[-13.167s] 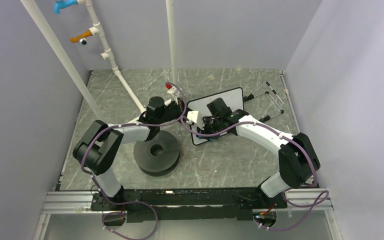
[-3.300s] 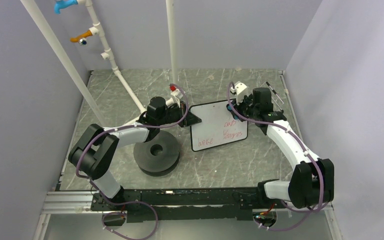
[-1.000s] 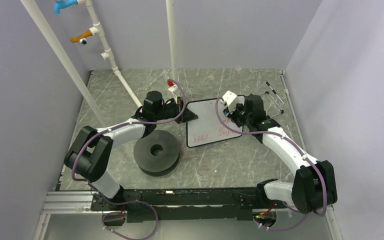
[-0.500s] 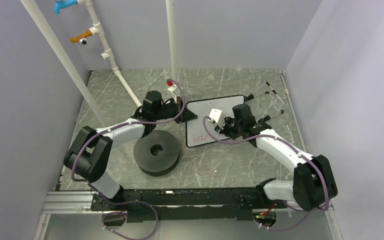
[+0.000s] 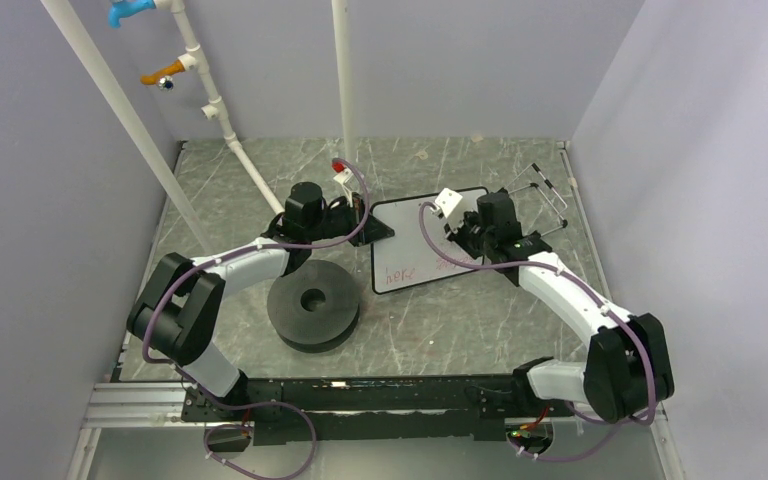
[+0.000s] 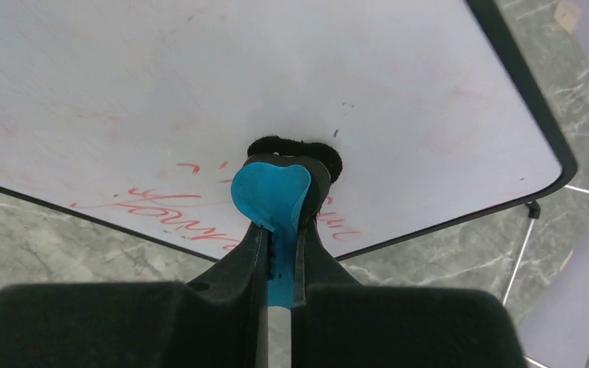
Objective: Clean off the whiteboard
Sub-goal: Erase the whiteboard at the center of the board.
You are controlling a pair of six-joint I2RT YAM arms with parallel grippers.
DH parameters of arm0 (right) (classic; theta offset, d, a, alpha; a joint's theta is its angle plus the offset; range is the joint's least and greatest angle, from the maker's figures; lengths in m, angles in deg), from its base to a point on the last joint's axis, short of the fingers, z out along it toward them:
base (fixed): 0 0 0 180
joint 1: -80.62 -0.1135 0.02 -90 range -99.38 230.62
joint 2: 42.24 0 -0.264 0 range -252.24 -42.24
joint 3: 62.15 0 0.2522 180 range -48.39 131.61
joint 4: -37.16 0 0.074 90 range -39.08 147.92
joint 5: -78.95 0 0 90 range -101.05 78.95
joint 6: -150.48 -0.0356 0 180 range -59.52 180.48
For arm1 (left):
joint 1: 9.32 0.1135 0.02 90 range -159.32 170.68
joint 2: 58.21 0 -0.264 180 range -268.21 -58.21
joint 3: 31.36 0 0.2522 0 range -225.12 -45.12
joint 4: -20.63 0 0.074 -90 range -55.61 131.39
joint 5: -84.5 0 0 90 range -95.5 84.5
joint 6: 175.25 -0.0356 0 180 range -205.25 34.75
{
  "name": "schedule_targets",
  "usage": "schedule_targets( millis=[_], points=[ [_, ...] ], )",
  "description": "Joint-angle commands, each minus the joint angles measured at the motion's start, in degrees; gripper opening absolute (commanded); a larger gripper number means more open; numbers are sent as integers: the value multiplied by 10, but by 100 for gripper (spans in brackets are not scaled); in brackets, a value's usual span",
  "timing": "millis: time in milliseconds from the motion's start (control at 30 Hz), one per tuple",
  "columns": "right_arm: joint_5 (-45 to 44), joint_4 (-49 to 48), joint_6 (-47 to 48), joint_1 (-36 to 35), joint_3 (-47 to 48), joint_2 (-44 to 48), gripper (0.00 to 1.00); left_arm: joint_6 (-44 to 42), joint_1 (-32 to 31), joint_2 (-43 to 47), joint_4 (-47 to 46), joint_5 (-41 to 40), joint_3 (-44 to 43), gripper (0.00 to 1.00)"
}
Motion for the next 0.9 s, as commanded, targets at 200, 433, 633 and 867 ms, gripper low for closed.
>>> schedule_targets(
  millis=[200, 433, 633, 867],
  points=[
    [90, 81, 107, -58, -9, -2, 0, 16, -6, 32, -76, 40, -15, 0],
    [41, 43, 56, -51, 5, -16, 0, 19, -6, 31, -81, 42, -13, 0],
    [-37, -56, -38, 5, 5, 10, 0, 21, -6, 28, -84, 44, -11, 0],
    [96, 44, 45, -11, 0, 1, 0, 21, -7, 26, -81, 45, -16, 0]
  ],
)
